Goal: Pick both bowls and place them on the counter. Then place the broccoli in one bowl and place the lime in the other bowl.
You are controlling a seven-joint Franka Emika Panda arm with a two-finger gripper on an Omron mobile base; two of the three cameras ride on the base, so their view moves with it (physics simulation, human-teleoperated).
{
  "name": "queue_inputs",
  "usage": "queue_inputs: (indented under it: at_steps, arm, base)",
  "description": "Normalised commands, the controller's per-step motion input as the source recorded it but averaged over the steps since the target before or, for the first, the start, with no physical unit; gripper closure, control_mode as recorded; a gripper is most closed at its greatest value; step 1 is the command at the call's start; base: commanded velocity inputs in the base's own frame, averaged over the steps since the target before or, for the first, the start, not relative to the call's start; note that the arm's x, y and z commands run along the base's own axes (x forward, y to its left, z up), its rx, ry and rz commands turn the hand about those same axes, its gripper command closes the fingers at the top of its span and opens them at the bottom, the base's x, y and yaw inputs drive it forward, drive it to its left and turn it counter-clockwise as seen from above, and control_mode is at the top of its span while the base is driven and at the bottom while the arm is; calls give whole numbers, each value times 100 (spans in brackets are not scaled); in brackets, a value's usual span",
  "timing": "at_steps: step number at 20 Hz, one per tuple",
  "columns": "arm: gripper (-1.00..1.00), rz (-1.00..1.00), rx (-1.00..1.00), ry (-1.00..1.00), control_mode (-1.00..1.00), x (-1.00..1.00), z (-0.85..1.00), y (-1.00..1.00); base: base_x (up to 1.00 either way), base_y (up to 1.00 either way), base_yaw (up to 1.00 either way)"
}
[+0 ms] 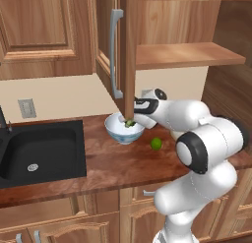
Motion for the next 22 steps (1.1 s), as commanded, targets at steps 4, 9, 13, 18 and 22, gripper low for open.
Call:
queue_inputs:
  at_steps: [4,9,13,18,22]
  arm:
    - [100,-3,1,1,-100,10,-21,4]
    - [100,-3,1,0,-100,15,-17,6]
    - [100,-2,1,1,-100,12,-14,6]
    - [100,-2,1,3,-100,2,-17,2]
    - [100,-2,0,2,-100,0,-17,0]
  base:
    - [0,0,0]
    - [0,0,0]
    - [0,0,0]
    - [0,0,0]
    - [0,0,0]
